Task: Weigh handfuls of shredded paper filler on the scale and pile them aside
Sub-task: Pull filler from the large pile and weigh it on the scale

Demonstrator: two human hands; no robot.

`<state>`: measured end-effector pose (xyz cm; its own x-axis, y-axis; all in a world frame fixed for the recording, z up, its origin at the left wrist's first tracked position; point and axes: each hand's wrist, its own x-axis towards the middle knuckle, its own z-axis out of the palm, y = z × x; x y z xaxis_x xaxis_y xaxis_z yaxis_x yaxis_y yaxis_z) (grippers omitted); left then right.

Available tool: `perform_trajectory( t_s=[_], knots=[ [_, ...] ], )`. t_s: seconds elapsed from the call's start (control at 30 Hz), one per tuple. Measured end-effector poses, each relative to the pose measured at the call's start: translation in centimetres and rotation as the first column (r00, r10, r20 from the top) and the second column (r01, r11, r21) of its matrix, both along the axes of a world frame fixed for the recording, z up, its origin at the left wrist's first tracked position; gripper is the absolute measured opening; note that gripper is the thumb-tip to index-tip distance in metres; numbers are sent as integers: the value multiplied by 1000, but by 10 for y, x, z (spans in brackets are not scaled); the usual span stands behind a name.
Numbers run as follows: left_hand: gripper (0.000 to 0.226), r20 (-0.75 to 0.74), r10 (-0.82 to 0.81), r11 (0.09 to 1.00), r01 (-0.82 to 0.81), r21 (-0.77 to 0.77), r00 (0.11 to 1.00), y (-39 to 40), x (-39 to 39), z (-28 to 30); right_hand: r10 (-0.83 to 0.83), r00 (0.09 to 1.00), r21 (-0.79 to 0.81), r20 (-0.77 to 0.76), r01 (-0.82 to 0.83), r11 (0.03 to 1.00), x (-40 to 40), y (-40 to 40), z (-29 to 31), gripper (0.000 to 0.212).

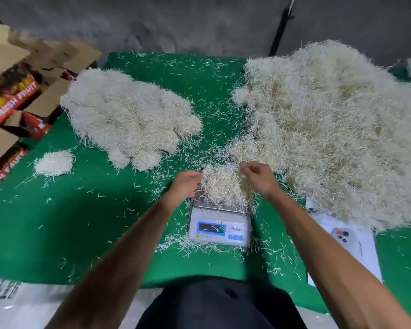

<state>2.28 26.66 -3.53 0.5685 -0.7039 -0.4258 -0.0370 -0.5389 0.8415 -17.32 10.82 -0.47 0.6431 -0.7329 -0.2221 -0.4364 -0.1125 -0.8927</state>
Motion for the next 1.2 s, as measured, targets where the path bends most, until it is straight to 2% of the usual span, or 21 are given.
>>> perform_trajectory(
  t_s=[0.13,0.27,0.37,0.47,0.57,0.7,0.8,0.87,0.93,1.0,1.07,1.1,1.2],
  knots=[
    [30,-41,28,999,-29,-24,999,13,-5,-3,-83,995,3,60,83,997,-14,7,-6,12],
    [28,-63,63,997,-66,-38,996,24,-5,-7,-126,991,6,38,126,992,-23,16,-11,35],
    [20,-66,84,996,-86,-34,994,25,-6,-5,-171,985,8,40,170,985,-28,16,-16,40],
    [26,-61,95,995,-96,-23,994,25,-6,-5,-212,976,2,41,212,977,-32,15,-21,33],
    [28,-42,113,993,-114,-6,993,22,-9,-3,-220,975,-12,37,220,975,-34,15,-25,13],
    [58,-42,176,984,-177,-29,983,7,-19,6,-244,970,-57,6,244,968,-30,21,-27,14],
    [76,-13,85,996,-86,-21,996,-14,-40,14,-222,975,-7,-5,222,975,-13,35,-29,21],
    [89,-50,51,998,-49,30,997,-29,-58,17,-175,985,29,-14,175,984,3,44,-27,36],
    [110,-154,100,995,-94,46,983,-41,-69,26,-151,987,102,49,145,984,15,48,-22,53],
    [126,-236,137,990,-136,23,962,-49,-68,35,-163,969,205,184,124,971,22,43,-10,53],
    [133,-293,110,993,-120,-16,950,-52,-59,46,-133,961,221,243,79,972,27,30,1,33],
    [134,-299,82,995,-97,-35,951,-54,-53,53,-122,961,227,249,64,972,30,22,9,30],
    [126,-233,-4,999,-9,-54,972,-61,-38,69,-40,985,269,170,-7,963,41,-11,35,67]
  ],
)
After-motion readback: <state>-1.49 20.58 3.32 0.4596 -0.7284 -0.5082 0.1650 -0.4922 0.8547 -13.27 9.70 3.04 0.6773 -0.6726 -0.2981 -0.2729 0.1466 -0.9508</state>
